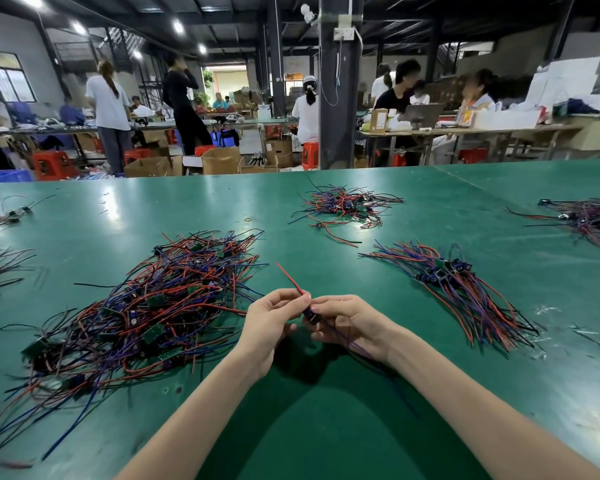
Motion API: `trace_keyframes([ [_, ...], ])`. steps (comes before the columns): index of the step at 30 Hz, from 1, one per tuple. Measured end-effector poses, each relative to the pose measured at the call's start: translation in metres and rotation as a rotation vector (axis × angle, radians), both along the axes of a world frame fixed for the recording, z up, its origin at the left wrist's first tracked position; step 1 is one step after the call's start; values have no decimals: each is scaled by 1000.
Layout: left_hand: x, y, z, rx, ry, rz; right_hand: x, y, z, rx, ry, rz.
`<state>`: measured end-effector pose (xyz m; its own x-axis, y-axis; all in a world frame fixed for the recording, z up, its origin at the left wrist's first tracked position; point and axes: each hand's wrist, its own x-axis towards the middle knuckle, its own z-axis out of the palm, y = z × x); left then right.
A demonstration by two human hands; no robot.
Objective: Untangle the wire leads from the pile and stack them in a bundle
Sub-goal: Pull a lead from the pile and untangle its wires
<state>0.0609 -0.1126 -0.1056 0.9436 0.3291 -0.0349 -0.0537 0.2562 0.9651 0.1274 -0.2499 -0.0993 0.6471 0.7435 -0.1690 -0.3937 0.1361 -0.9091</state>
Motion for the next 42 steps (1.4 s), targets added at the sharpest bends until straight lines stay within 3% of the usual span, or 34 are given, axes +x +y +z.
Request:
trace_keyframes([
  [10,7,5,-8,75,-129,48,-5,2,5,-40,-59,-1],
  [16,15,3,-17,323,-204,133,-4,0,7,-42,-11,-34],
  [26,20,0,-16,252,-173,110,-4,-2,9,-123,-36,-86],
  [33,18,-8,-18,585,-238,181,-3,-2,7,-126,-60,-106],
  [42,21,-5,-20,270,-205,126,-5,-1,8,-171,-43,-74],
])
